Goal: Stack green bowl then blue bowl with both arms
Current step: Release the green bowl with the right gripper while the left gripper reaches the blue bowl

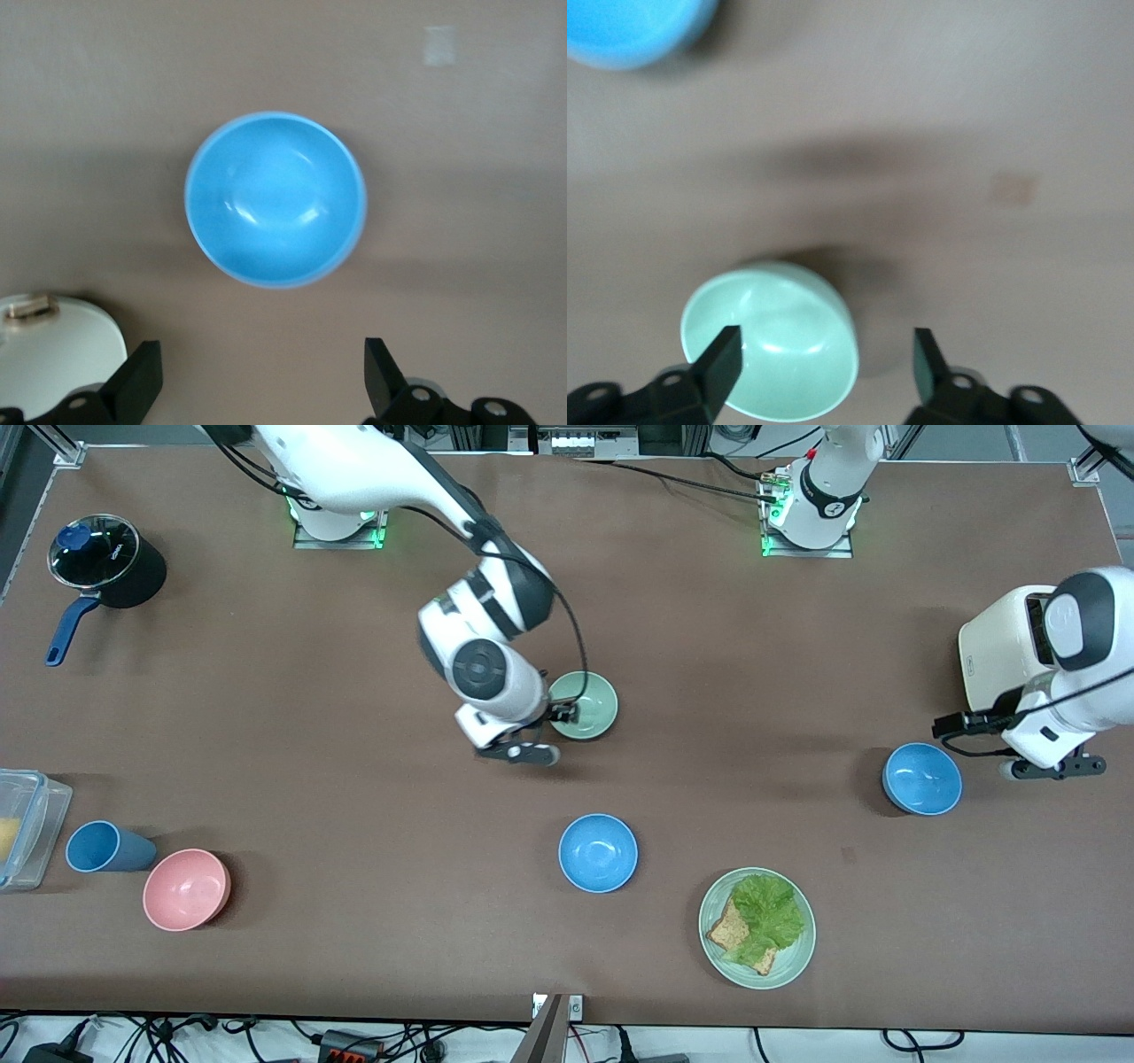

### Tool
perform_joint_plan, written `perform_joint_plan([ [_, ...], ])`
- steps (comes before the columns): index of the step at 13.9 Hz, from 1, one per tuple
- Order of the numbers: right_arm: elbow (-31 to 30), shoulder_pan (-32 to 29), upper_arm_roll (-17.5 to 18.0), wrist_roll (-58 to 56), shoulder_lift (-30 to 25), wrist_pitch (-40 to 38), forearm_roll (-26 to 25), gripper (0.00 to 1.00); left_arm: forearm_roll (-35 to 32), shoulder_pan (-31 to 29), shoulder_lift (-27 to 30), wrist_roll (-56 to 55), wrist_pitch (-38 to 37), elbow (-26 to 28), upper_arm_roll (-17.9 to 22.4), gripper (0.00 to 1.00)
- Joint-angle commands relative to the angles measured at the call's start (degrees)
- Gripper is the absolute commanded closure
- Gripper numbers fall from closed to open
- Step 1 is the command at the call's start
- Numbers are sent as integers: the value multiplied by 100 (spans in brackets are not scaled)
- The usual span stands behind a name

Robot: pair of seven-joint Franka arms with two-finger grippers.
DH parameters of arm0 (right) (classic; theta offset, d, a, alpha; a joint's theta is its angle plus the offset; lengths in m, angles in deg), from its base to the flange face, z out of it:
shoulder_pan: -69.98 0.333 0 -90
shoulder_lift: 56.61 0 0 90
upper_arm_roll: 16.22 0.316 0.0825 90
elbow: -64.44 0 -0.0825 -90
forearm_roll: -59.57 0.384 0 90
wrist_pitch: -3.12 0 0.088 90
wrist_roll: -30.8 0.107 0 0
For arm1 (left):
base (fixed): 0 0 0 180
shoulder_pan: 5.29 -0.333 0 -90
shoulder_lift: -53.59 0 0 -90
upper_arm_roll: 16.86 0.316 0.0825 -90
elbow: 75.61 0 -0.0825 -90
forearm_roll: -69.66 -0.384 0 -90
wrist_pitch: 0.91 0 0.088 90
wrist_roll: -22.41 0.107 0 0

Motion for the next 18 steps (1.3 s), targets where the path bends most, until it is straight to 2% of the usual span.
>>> perform_joint_plan([
  [1, -156, -158, -355, -16, -674, -318, -523, 0, -159, -217, -465, 691, 556, -127, -29, 0],
  [3, -156, -298, -532, -174, -886, -520, -850, 0, -238, -428, -729, 989, 873, -223, -38, 0],
  [9, -156, -1536, -620, -1659, -1317, -969, -799, 0, -230, -481, -1336, 1412, 1085, -601, -38, 1],
  [13, -156, -1985, -638, -1845, -1589, -1259, -807, 0, -238, -499, -1617, 1439, 1304, -628, -29, 18],
  [15, -147, -2249, -646, -2107, -1660, -1390, -798, 0, -238, -499, -1635, 1439, 1314, -593, -29, 38],
  [16, -121, -2363, -655, -2326, -1695, -1531, -798, 0, -238, -499, -1653, 1439, 1314, -584, -38, 42],
  [18, 238, -2793, -612, -3010, -1827, -1873, -781, 0, -238, -490, -1697, 1439, 1314, -584, -38, 56],
])
